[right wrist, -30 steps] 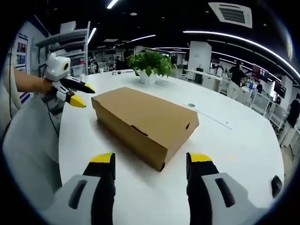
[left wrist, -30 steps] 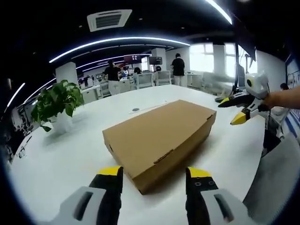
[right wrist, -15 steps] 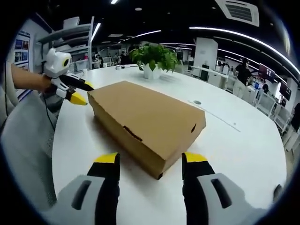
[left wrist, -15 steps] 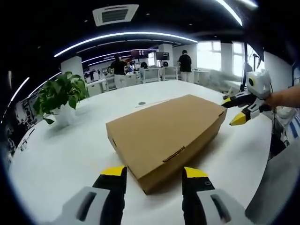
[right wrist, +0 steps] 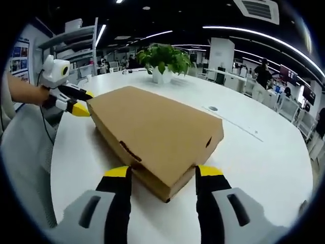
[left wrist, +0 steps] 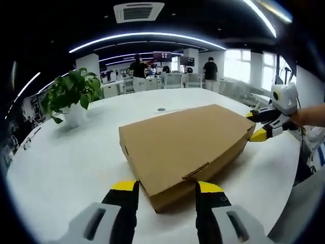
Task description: Operate the shoe box by opening the lid, removing the specified soft item, and placing it in the target area until the item is outside and the box remains undamaged.
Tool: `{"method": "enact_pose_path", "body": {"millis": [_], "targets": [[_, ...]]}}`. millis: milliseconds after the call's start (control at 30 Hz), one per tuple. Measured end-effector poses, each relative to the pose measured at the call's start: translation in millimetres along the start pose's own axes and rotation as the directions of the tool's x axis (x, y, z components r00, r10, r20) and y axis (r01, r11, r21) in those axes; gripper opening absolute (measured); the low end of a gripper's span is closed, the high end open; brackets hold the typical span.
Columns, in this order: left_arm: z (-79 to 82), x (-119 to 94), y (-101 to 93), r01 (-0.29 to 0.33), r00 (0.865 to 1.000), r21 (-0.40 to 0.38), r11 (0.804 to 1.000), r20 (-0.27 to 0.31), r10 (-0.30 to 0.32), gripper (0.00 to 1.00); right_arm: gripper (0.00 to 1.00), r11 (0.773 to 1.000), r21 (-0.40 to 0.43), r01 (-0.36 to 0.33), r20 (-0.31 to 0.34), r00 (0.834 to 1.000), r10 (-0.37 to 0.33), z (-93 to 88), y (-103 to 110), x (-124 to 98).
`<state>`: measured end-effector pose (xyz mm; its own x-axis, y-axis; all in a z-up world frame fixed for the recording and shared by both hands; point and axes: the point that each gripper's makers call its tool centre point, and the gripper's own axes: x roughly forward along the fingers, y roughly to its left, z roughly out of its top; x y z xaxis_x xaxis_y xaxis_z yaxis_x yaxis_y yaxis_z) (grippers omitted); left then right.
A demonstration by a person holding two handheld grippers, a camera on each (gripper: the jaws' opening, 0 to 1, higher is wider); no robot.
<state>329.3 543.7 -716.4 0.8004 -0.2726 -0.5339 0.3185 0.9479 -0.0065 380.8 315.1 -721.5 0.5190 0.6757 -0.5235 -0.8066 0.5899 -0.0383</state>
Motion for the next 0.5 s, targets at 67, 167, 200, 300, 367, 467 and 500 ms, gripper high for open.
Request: {"method": "enact_pose_path", "body": {"millis": [67,167,200,300,367,467,500], "targets": [[-0.5,-0.1,-0.8,-0.004,1.0,0.006,1.0,-0.002,0.004,0.46,0.48,1.0,0.016,0.003,0.001,1.0,-0.003,-0.4,0.9,0.1],[-0.7,-0.5,-1.2,-0.007,1.0,0.006,1.0,0.004,0.007,0.46,0.48,1.0,0.028,0.007,0.001,1.0,-0.007,-1.4,0.9,1.5],[-0.7,-0.4,-1.2,-0.007,1.0,0.006,1.0,0.005,0.007,0.46,0.48,1.0,0.03,0.008,0.002,1.0,-0.008,-1.5,1.0,1.4],[-0.7,-0.4,-1.5,-0.007,1.0,0.006,1.0,0.005,0.007,0.46,0.47,0.999,0.037,0.009,0.002,1.0,-0.009,-1.3,2.0,0.7],[-0.7,-0.5,-1.6,-0.005,1.0,0.005,1.0,0.004,0.005,0.46,0.47,0.999,0.037,0.012,-0.001,1.0,-0.012,-0.9,2.7,0.8],[-0.7,-0.6,-1.4,-0.001,1.0,0.005,1.0,0.004,0.0,0.45,0.48,0.999,0.05,0.022,-0.001,1.0,-0.022,0.0,3.7,1.4],[-0.7,-0.6,-1.2,0.002,1.0,0.005,1.0,0.003,-0.002,0.45,0.48,0.998,0.05,0.026,-0.002,1.0,-0.026,0.0,4.2,1.4]]}}
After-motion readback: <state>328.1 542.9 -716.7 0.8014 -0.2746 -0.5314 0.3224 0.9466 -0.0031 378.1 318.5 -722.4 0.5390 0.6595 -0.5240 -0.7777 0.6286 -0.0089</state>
